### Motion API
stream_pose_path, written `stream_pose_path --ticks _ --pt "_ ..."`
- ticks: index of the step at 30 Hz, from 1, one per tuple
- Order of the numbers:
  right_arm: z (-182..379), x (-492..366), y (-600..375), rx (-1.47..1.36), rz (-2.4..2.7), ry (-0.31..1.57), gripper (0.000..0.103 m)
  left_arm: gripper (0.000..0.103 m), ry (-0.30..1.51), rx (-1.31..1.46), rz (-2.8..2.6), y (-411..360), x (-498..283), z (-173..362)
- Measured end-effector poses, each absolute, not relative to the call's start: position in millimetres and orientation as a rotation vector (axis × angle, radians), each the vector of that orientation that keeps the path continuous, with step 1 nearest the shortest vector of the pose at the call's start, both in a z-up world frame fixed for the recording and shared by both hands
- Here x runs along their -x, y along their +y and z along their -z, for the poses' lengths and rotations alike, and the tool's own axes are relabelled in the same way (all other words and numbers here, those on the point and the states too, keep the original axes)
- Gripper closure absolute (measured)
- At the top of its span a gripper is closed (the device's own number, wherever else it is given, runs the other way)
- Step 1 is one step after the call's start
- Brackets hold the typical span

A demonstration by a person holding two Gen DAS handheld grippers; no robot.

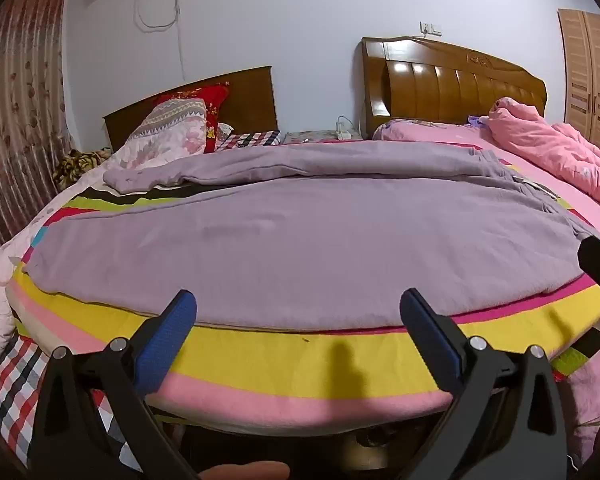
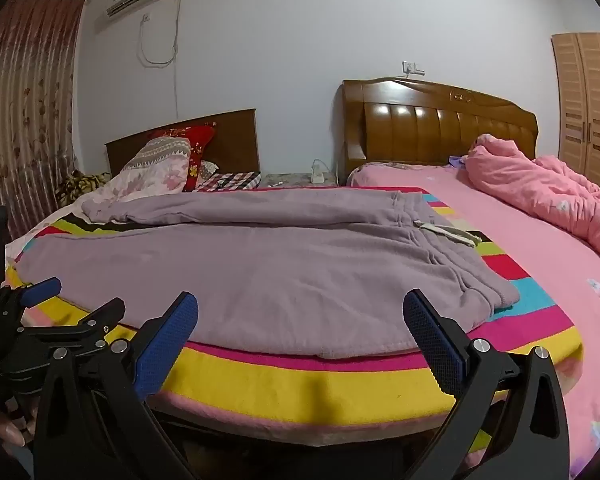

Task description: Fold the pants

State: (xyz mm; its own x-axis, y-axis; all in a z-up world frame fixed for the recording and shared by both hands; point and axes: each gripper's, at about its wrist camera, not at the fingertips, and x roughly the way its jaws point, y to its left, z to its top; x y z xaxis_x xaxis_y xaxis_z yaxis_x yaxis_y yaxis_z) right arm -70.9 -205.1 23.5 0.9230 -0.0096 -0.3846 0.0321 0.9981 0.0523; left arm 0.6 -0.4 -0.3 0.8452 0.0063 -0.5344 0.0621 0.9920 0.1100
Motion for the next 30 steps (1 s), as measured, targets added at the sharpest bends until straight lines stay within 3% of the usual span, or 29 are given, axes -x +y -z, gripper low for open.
stream_pose_path --ticks 30 --pt "-12.3 66.5 -206.8 -0.082 0.009 0.43 0.004 0.001 0.566 -0.117 0.033 -1.3 0.6 7.5"
